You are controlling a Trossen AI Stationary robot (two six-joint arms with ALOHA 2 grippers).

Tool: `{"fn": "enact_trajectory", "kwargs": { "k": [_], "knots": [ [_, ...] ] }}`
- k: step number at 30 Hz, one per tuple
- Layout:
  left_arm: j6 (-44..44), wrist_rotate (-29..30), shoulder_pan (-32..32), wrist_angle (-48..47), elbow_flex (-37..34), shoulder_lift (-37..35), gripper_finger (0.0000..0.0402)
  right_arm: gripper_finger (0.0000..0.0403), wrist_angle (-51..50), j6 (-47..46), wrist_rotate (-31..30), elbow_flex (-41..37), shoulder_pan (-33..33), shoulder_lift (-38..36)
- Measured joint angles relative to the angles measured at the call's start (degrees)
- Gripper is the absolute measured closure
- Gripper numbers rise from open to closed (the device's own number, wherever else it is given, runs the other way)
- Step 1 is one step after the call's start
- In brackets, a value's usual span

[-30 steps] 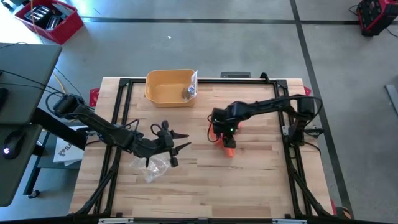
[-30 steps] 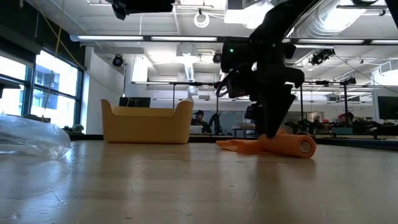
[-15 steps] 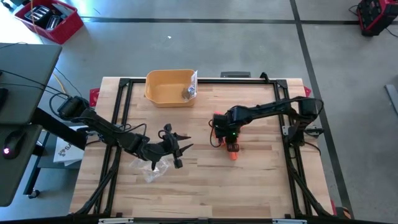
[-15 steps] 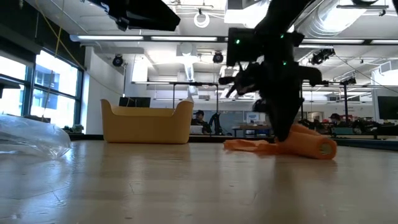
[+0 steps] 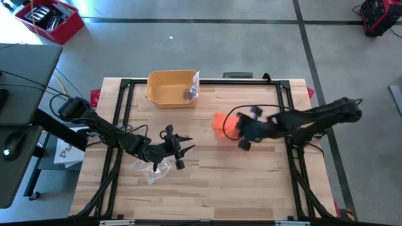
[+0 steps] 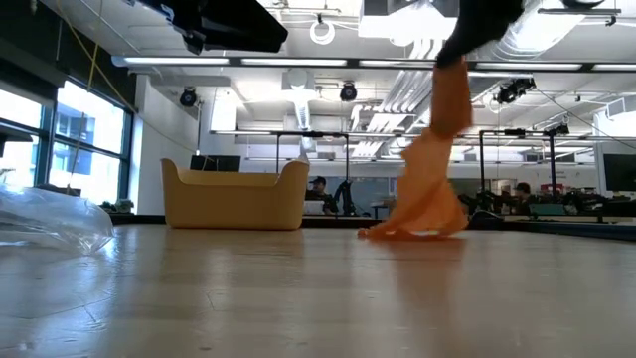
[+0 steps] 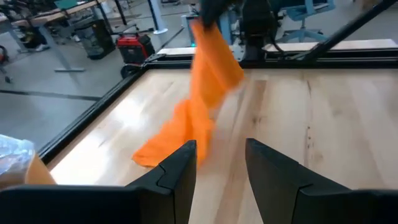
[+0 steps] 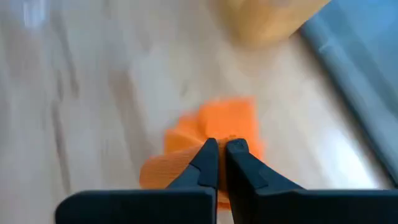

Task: Roll bandage
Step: Roll the orange bandage

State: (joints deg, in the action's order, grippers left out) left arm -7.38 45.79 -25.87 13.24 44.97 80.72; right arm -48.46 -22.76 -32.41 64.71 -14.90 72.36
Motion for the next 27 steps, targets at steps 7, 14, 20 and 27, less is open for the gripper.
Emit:
{"fn": "enact_trajectory", "kwargs": {
  "k": [7,14,20,27],
  "knots": [
    [6.9,-6.4,0.3,13.2,-2.6,2.6,0.0269,0.0400,7.8,-10.3,-30.1,0.0,-9.8,-0.7],
    [13.6,-9.2,0.4,36.5,-7.1,8.1,0.0269,0.0400,9.3,-18.7,-40.0,0.0,-16.4,3.5],
    [14.9,-14.5,1.6,45.3,-7.1,10.9,0.0269,0.0400,18.7,-9.7,-35.7,0.0,-16.8,9.1],
    [17.4,-10.0,1.6,46.7,-7.1,8.5,0.0269,0.0400,45.5,25.5,-22.9,0.1,-13.2,9.4]
  ]
}}
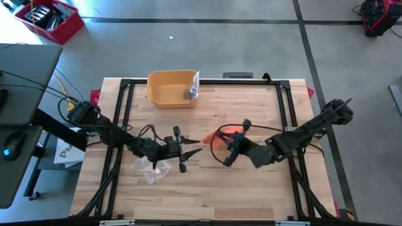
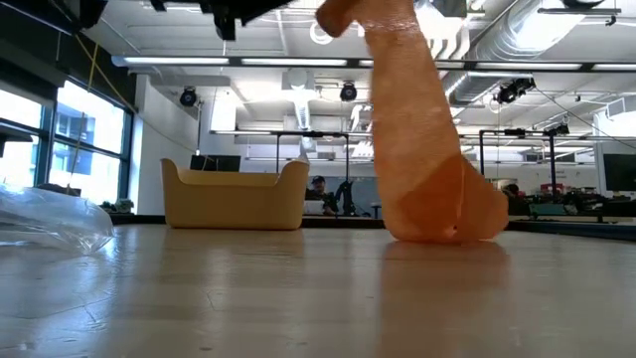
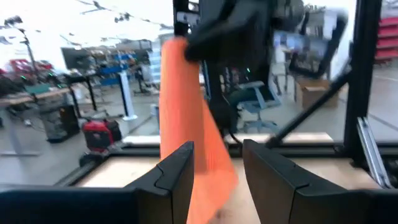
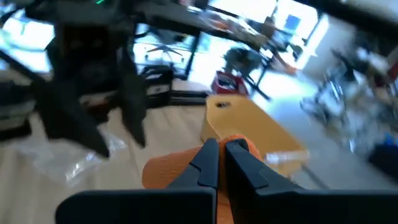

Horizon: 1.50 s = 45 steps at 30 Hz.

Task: Roll bandage
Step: Roll the orange bandage

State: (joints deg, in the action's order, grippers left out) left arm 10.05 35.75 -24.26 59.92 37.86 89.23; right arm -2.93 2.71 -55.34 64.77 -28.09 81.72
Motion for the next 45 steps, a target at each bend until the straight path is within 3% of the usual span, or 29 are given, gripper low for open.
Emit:
{"fn": "enact_trajectory", "kwargs": {
  "k": [2,5,8,11,14,17,20,26,29,33,35,39,45],
  "knots": [
    [1.3,1.9,-0.8,0.0,0.0,-1.9,0.0269,0.0400,1.4,5.8,7.0,0.0,2.0,-1.2],
    [4.9,6.2,-2.9,-0.3,0.0,-5.2,0.0269,0.0400,0.6,5.1,15.5,-1.1,6.3,-4.1],
    [9.6,10.6,-5.9,-1.7,0.0,-8.6,0.0269,0.0401,6.7,1.8,19.8,-9.4,10.8,-7.3],
    [12.8,16.7,-8.9,-5.3,0.0,-11.3,0.0269,0.0402,23.7,-2.2,23.5,-21.8,14.6,-9.4],
    [13.9,21.7,-10.7,-8.5,0.0,-13.0,0.0269,0.0402,50.4,-2.8,29.0,-32.2,17.7,-8.8],
    [14.0,21.5,-10.5,-10.7,-0.1,-13.3,0.0269,0.0402,74.5,1.4,34.9,-38.0,20.1,-6.8],
    [13.4,18.2,-8.6,-10.7,-0.1,-12.7,0.0269,0.0402,86.6,3.9,41.5,-40.3,22.2,-5.5],
    [11.4,-4.0,-1.9,-8.5,-0.1,-11.2,0.0269,0.0402,87.4,0.3,55.5,-39.0,24.3,-5.5],
    [12.7,-6.3,0.5,-6.4,-0.1,-11.2,0.0269,0.0402,88.5,2.1,55.4,-38.4,23.5,-5.7],
    [21.1,-16.6,1.5,-6.2,0.6,-10.8,0.0269,0.0402,87.9,5.6,52.2,-37.3,22.7,-5.7],
    [22.3,-16.0,1.5,-6.0,1.9,-10.1,0.0267,0.0402,87.3,7.1,50.2,-36.9,22.7,-5.7],
    [22.4,-7.7,1.9,-6.7,4.5,-7.9,0.0256,0.0402,84.4,8.3,46.7,-35.8,22.7,-5.7],
    [21.2,0.0,2.6,-6.4,6.9,-6.4,0.0237,0.0402,77.8,8.7,43.8,-34.0,21.9,-5.7]
  ]
}}
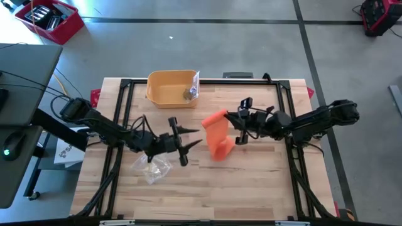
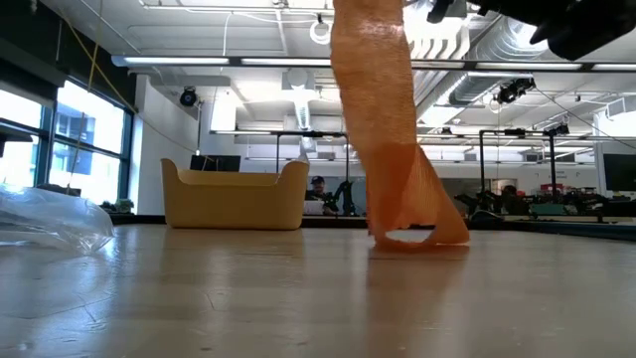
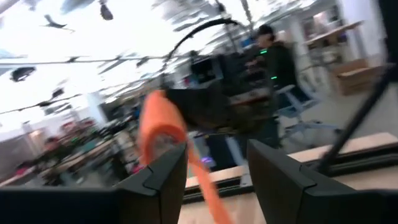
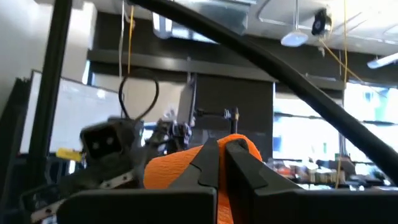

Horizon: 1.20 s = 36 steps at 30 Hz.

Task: Roll bandage
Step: Roll the orange bandage

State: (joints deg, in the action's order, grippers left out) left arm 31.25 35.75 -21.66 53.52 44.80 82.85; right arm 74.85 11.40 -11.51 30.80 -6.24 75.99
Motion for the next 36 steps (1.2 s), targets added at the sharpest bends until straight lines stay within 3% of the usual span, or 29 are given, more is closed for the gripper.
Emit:
{"fn": "enact_trajectory", "kwargs": {
  "k": [5,12,18,36],
  "knots": [
    [-0.7,5.3,0.1,0.0,1.1,0.0,0.0236,0.0402,-0.5,0.4,-0.5,0.8,-0.7,0.0],
    [-4.4,3.7,0.3,-1.1,1.5,0.0,0.0236,0.0402,-0.3,1.1,-0.6,1.1,-0.6,0.0],
    [-6.8,3.0,0.8,-1.0,1.5,0.1,0.0236,0.0402,-0.5,1.5,-5.3,1.1,-0.6,0.0],
    [-18.3,-5.2,7.2,-0.9,1.5,0.2,0.0236,0.0402,-1.3,0.5,-5.3,1.1,-0.6,0.0]
  ]
}}
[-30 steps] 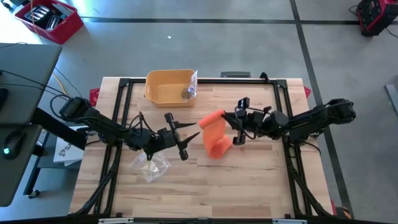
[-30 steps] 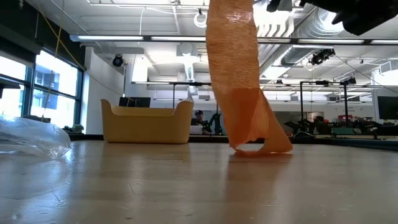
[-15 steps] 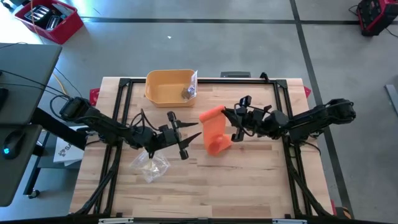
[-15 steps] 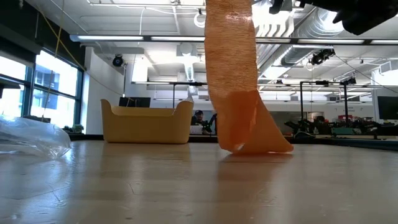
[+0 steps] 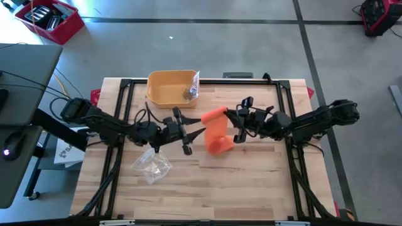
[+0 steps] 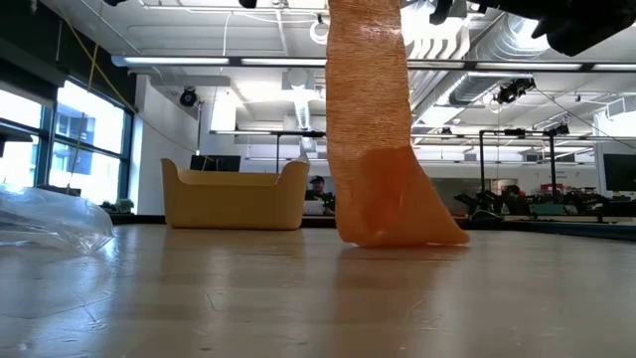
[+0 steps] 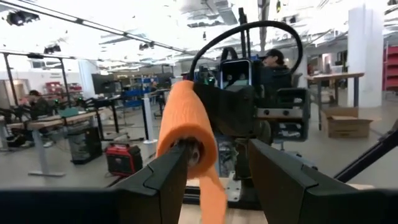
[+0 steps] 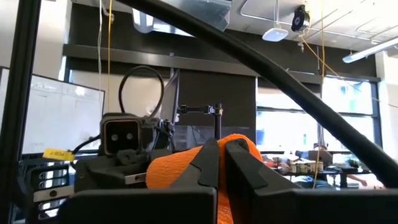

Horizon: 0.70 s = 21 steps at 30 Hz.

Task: Roll bandage
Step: Roll the orange bandage

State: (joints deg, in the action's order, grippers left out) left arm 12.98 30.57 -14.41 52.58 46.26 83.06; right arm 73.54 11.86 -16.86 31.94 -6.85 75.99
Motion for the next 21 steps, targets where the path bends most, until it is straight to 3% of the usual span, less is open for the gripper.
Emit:
{"fn": "enact_trajectory", "kwargs": {
  "k": [13,17,21],
  "knots": [
    [-5.9,-1.2,2.0,-0.6,-0.1,1.1,0.0243,0.0402,-2.5,-1.3,-0.7,0.0,0.1,1.9],
    [-6.1,-1.1,2.0,-0.2,-0.1,1.1,0.0282,0.0402,-3.0,-1.4,-0.3,0.0,0.1,1.9],
    [-5.7,-0.7,2.0,-0.5,-0.1,1.1,0.0350,0.0398,-4.5,-1.9,-0.3,0.0,0.1,1.9]
  ]
}}
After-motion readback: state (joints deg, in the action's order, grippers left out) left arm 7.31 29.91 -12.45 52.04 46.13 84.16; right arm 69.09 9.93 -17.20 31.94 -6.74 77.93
